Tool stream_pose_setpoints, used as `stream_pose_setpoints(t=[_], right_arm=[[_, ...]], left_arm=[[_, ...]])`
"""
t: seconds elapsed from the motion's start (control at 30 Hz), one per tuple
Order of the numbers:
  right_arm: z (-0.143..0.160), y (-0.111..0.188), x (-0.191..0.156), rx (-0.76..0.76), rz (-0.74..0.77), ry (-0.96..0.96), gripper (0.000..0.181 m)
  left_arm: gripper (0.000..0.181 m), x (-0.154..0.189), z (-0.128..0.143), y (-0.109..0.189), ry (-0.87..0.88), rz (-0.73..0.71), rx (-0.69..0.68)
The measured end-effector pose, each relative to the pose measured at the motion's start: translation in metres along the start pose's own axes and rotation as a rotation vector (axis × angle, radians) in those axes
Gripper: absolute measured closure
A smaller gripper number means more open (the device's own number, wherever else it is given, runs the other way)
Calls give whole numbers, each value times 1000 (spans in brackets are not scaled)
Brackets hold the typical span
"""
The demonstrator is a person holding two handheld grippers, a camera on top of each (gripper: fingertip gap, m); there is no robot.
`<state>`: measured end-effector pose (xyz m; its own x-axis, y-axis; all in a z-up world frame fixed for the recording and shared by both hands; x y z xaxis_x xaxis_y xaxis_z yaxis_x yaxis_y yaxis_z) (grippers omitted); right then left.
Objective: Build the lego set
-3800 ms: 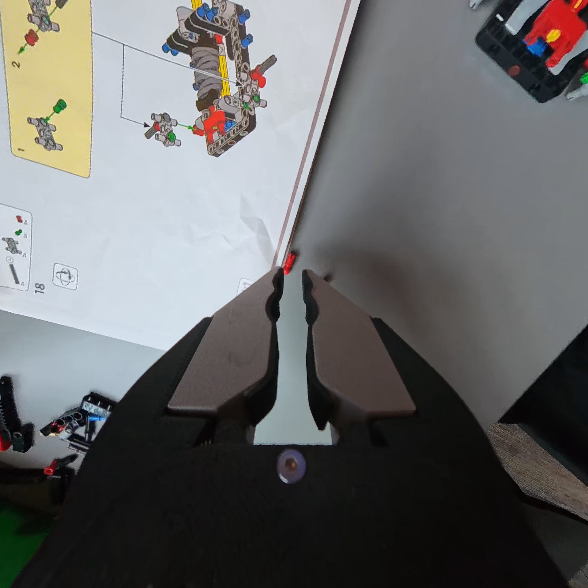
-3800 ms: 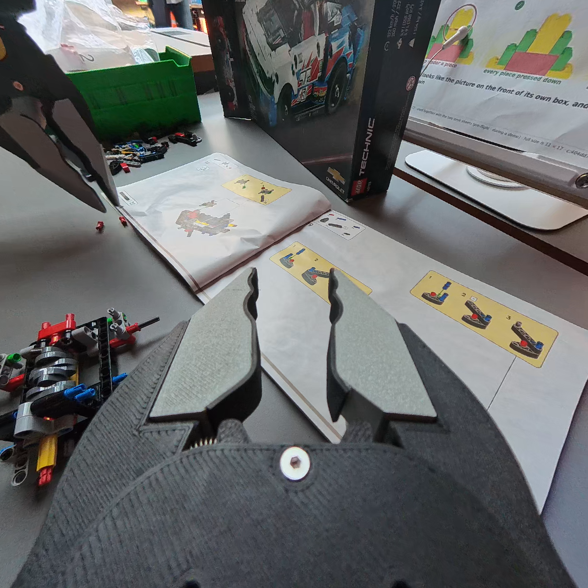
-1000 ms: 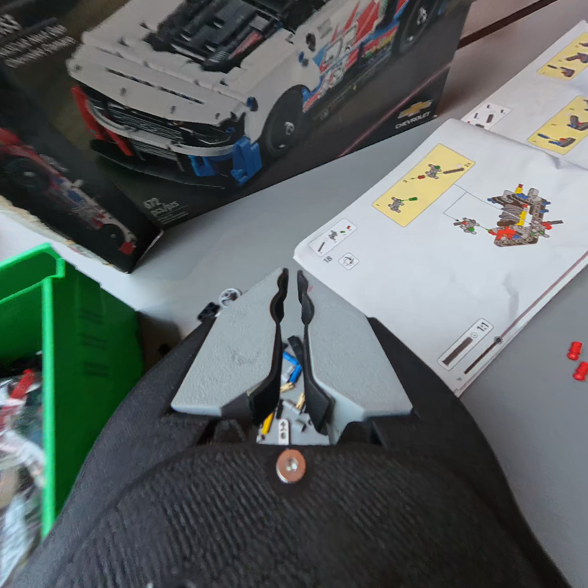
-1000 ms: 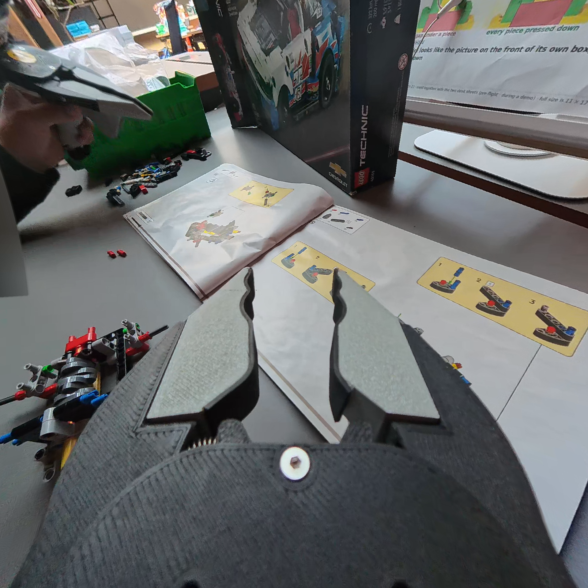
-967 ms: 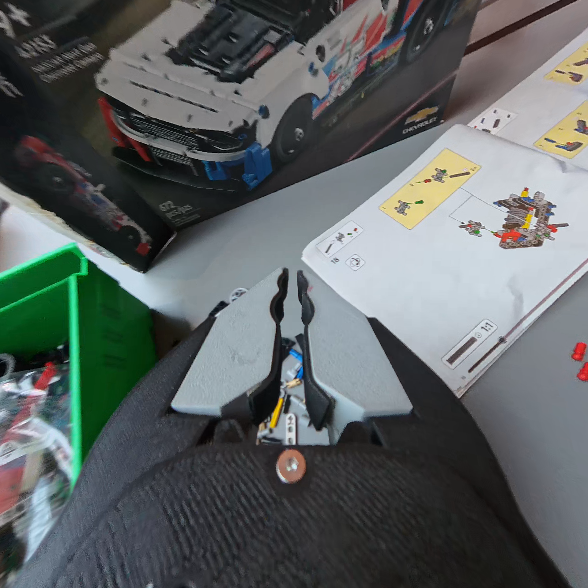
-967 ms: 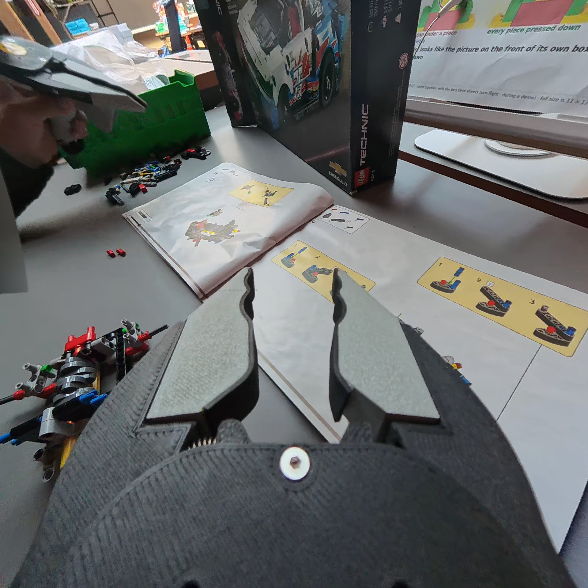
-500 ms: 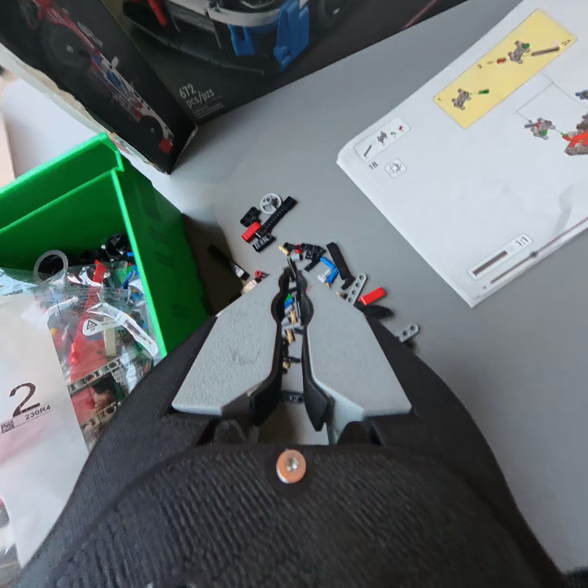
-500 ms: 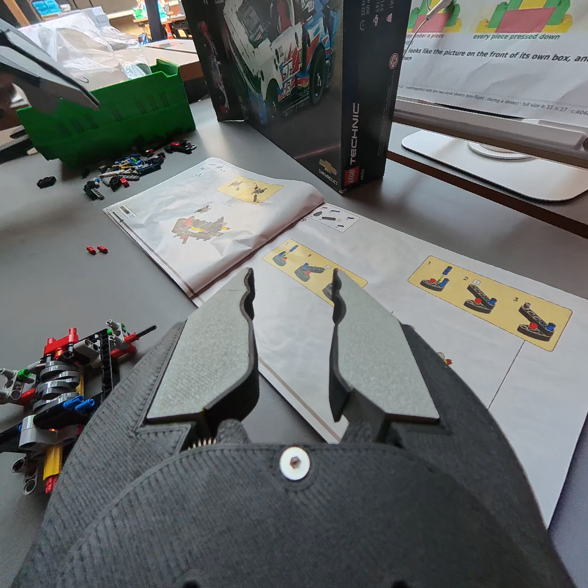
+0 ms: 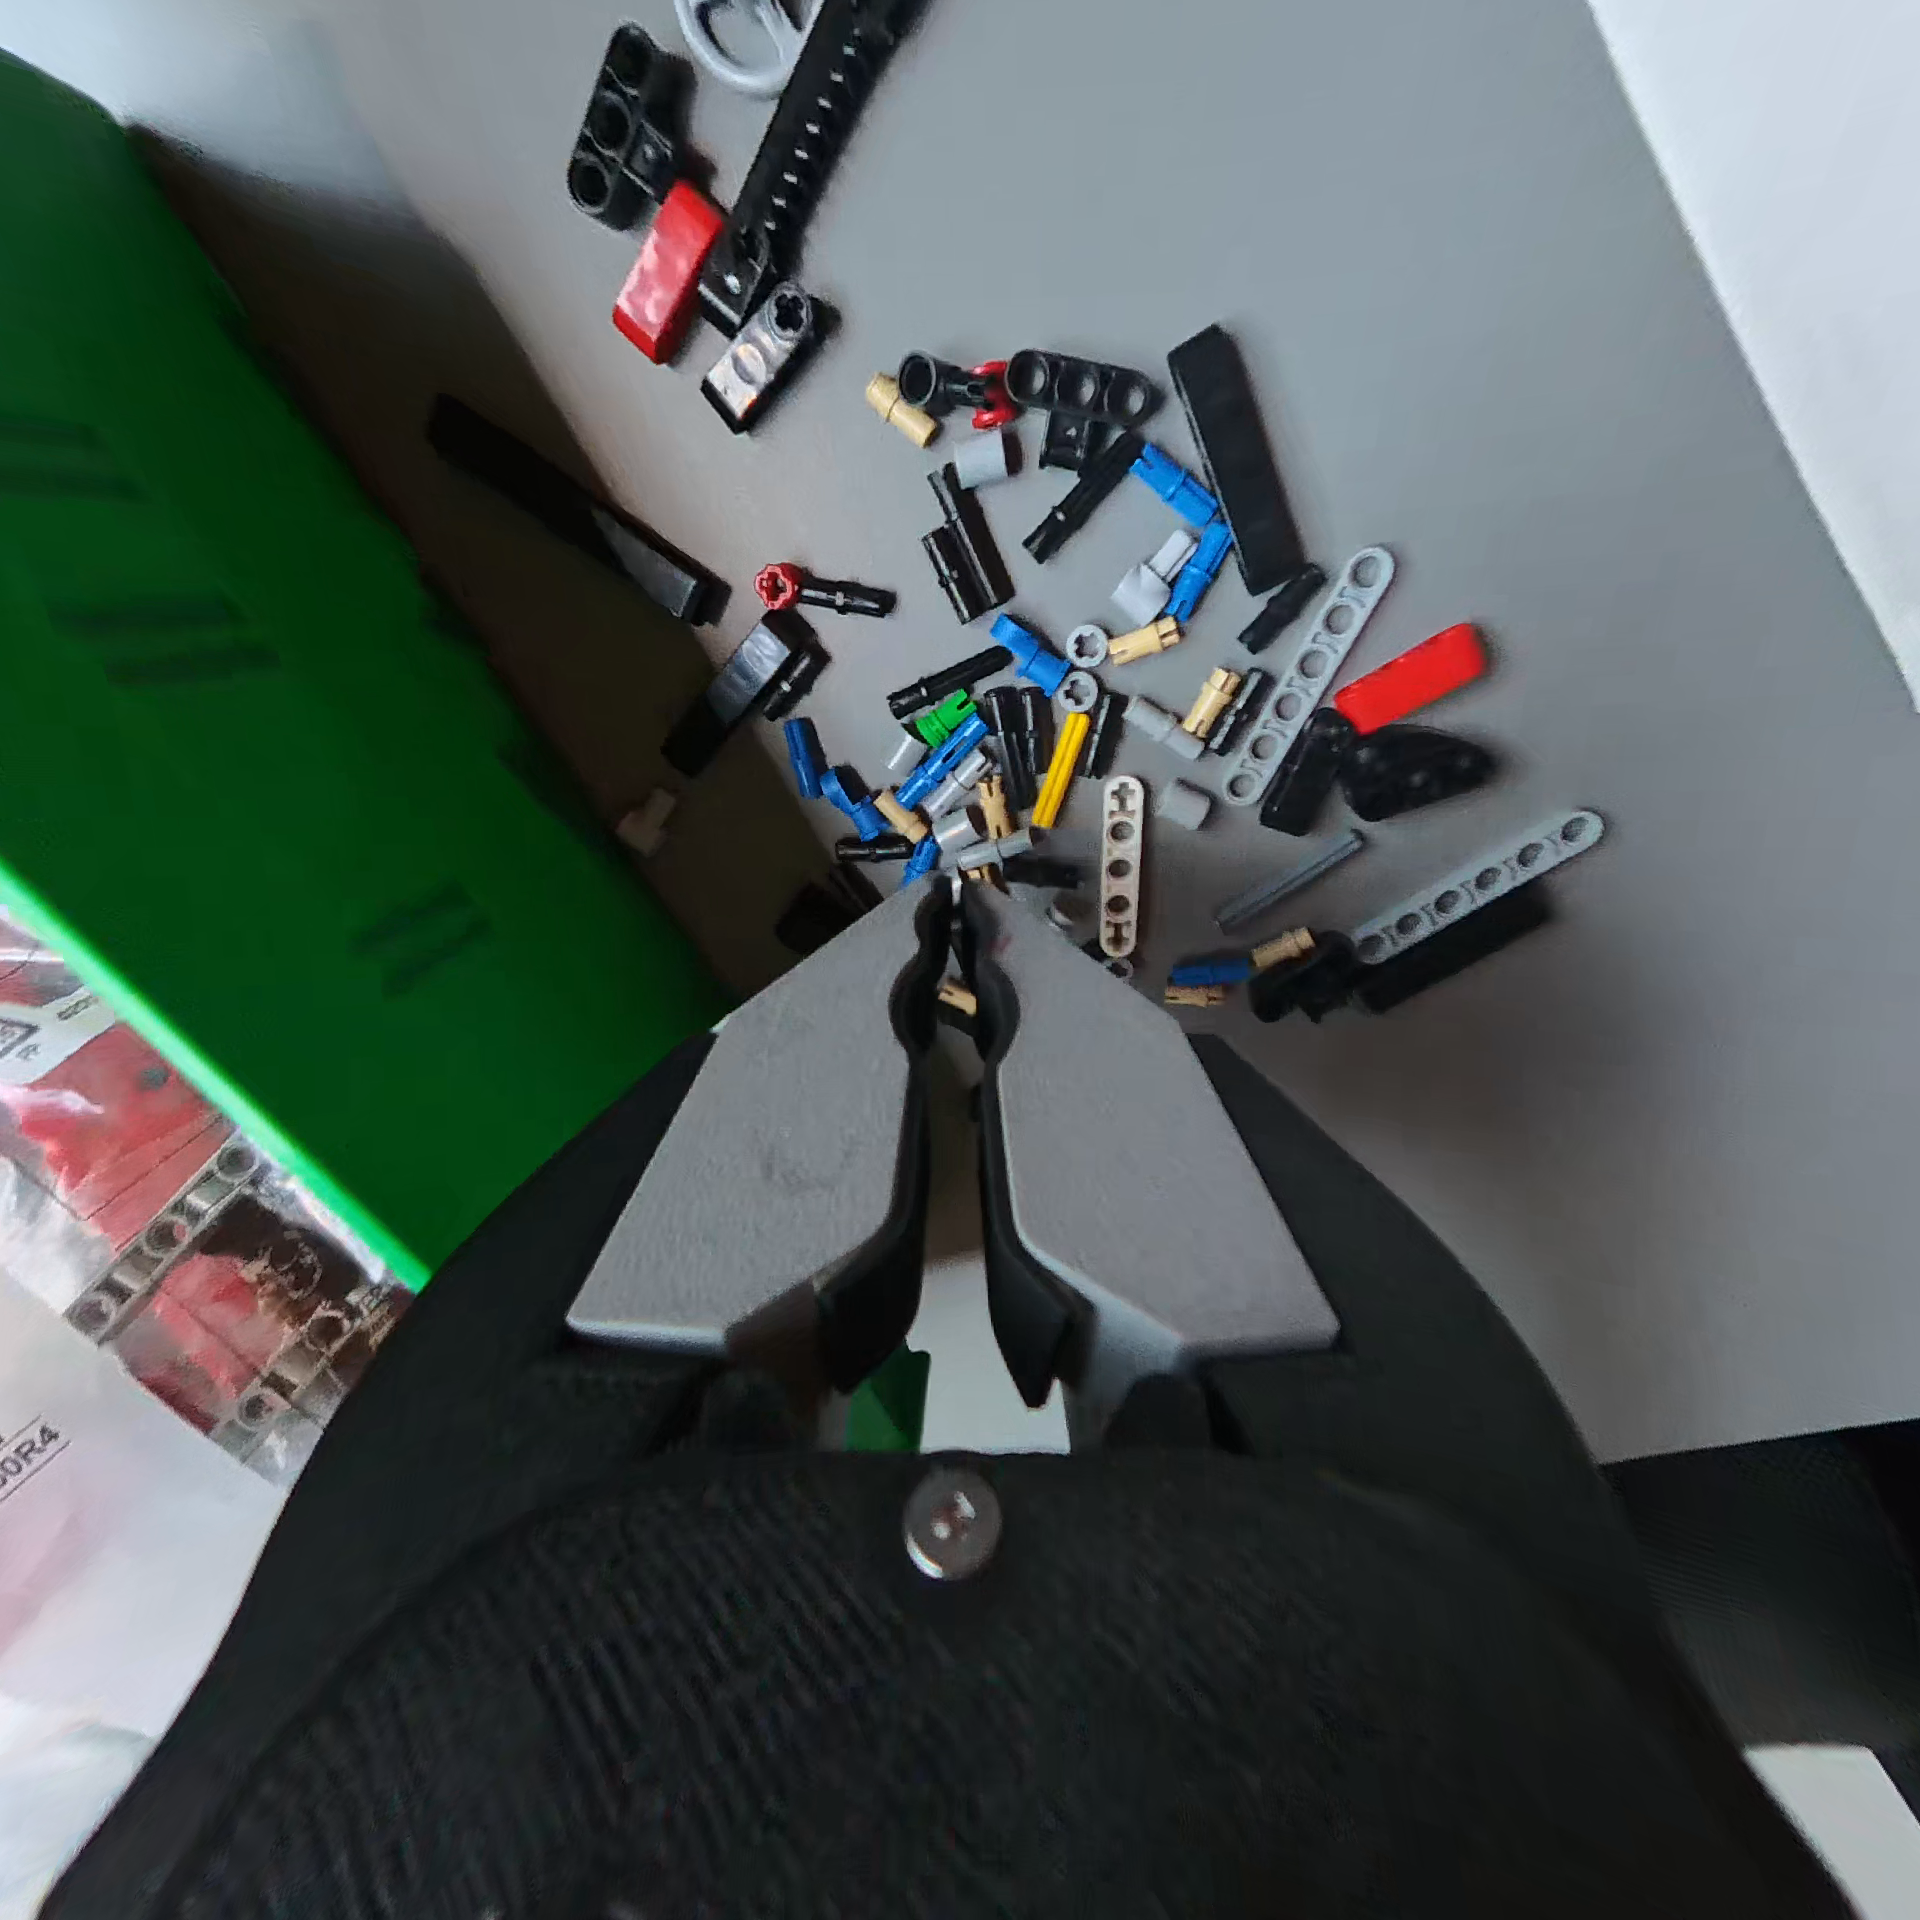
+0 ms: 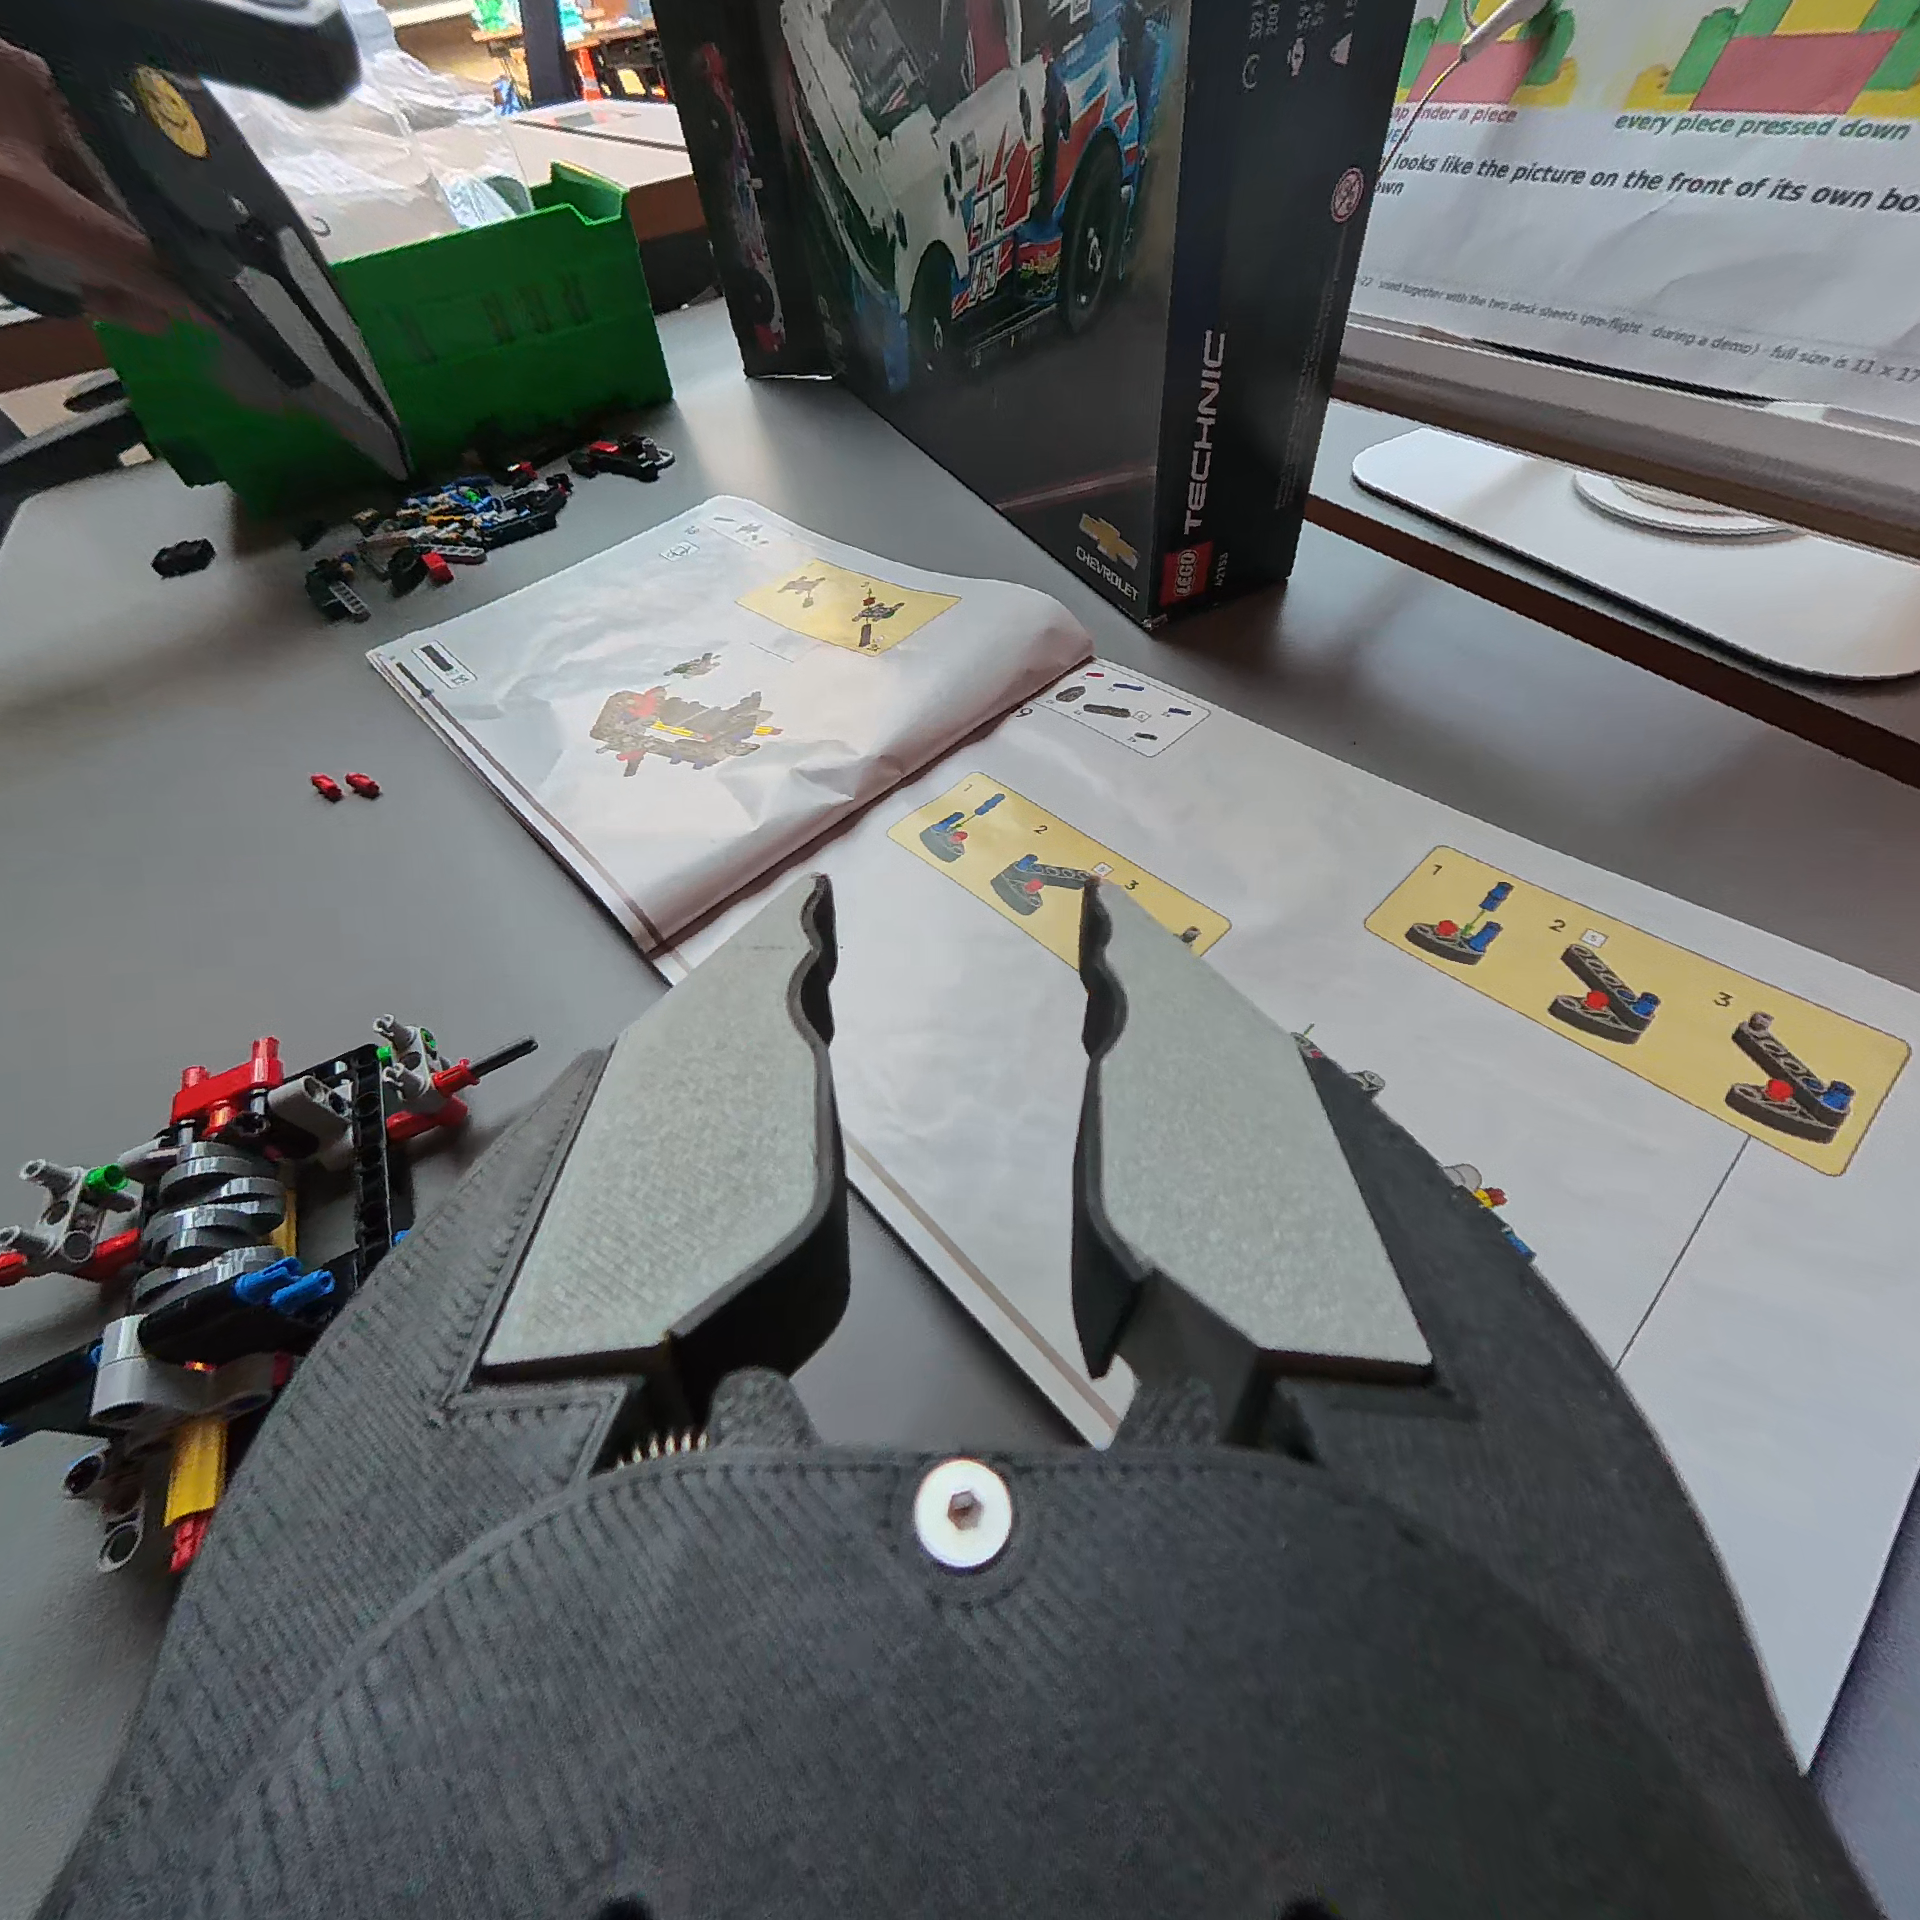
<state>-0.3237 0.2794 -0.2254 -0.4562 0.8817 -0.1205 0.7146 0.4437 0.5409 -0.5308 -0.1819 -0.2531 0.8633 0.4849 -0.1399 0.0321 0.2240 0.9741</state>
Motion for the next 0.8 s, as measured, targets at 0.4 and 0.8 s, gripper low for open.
stream_pose_setpoints(t=[0.4, 0.8], right_arm=[[0, 0, -2, 2, -15, 4, 137], [0, 1, -2, 5, -15, 0, 137]], left_arm=[[177, -11, 2, -17, -13, -53, -149], [178, -9, 4, -21, -29, -9, -148]])
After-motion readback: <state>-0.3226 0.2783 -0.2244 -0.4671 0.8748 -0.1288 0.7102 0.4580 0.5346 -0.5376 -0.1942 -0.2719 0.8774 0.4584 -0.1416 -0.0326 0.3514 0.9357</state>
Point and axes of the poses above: each gripper's, where its closed fingertips meet, y back along the fingers, z out of its underside, x = y × z across the jaws, the point moved 2 cm from there along y, back along the fingers, and after that the axes turned 15 degrees about -x, right-handed, at the moved point
